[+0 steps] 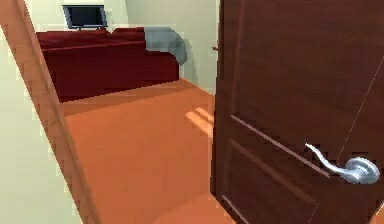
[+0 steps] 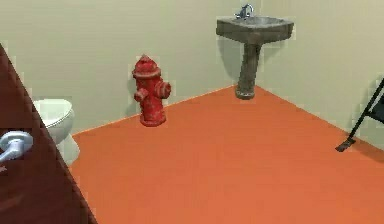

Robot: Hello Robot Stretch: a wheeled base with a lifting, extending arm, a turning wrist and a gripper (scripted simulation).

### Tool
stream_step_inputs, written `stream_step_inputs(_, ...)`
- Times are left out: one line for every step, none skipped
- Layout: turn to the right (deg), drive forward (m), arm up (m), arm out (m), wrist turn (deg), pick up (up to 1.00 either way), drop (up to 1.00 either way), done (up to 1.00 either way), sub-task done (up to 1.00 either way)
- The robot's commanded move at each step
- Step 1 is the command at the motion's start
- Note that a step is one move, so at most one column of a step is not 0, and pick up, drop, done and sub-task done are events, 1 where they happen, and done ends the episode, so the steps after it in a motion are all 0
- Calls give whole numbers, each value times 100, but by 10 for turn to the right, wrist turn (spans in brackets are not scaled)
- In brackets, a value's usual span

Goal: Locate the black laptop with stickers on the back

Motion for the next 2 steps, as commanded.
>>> stream_step_inputs(0,80,0,0,0,0,0,0,0)
stream_step_inputs(-420,0,0,0,0,0,0,0,0)
